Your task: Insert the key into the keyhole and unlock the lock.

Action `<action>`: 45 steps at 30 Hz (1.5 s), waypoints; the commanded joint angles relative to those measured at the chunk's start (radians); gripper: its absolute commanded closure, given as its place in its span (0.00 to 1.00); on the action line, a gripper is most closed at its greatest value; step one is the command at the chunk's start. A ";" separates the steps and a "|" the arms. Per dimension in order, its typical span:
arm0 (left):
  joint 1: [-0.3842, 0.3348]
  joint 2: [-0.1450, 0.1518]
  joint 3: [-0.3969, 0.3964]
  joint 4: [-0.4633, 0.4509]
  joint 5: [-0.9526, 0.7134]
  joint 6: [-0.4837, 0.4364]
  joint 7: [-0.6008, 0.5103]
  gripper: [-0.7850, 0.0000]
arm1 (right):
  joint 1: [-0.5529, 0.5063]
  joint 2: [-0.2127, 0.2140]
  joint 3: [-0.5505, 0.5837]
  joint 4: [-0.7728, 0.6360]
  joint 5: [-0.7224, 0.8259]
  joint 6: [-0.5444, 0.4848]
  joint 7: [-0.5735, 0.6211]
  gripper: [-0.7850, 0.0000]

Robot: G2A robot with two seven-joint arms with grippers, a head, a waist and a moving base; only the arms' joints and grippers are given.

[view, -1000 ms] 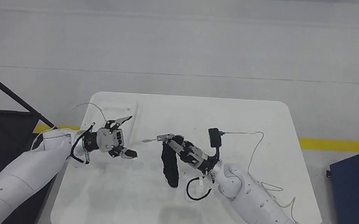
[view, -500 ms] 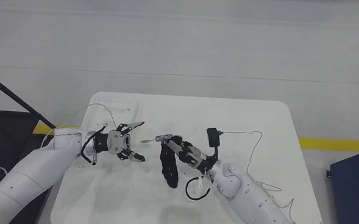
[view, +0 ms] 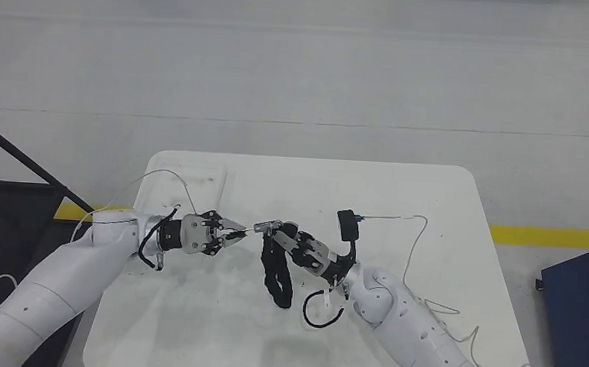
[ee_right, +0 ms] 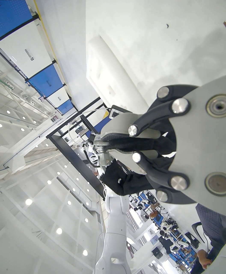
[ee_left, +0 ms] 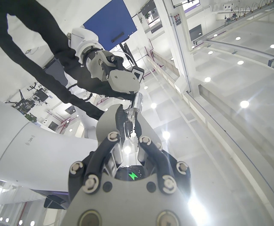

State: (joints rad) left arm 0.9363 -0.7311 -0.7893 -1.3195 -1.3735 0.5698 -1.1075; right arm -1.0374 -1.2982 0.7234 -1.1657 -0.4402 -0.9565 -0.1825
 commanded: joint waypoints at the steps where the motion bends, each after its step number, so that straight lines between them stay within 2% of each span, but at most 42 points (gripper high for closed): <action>1: 0.006 -0.003 -0.006 -0.006 0.022 -0.048 -0.008 1.00 | -0.001 -0.003 0.004 0.002 0.000 -0.004 0.004 1.00; 7: 0.036 -0.011 -0.036 -0.026 0.105 -0.269 -0.035 1.00 | -0.005 -0.011 0.016 0.007 -0.002 -0.016 0.014 1.00; 12: 0.070 -0.011 -0.064 -0.049 0.257 -0.504 -0.004 1.00 | -0.009 -0.016 0.026 0.011 -0.002 -0.028 0.022 1.00; 20: 0.142 -0.013 -0.127 -0.110 0.435 -0.841 0.123 1.00 | -0.019 -0.025 0.042 0.014 0.001 -0.041 0.035 1.00; 25: 0.182 -0.015 -0.161 -0.134 0.566 -1.005 0.205 1.00 | -0.027 -0.029 0.053 0.016 0.006 -0.050 0.043 1.00; 36: 0.237 -0.030 -0.197 -0.180 0.778 -1.192 0.316 1.00 | -0.040 -0.037 0.069 0.011 0.017 -0.056 0.063 1.00; 41: 0.249 -0.040 -0.214 -0.204 0.931 -1.280 0.413 1.00 | -0.048 -0.038 0.078 0.007 0.021 -0.056 0.069 1.00; 45: 0.265 -0.047 -0.225 -0.210 1.022 -1.308 0.485 1.00 | -0.056 -0.038 0.085 0.004 0.020 -0.056 0.071 1.00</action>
State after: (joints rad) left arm 1.1985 -0.7768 -1.0107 -1.5293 -0.3752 -0.7339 -0.6409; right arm -1.0917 -1.3367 0.8069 -1.1611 -0.4201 -1.0123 -0.1121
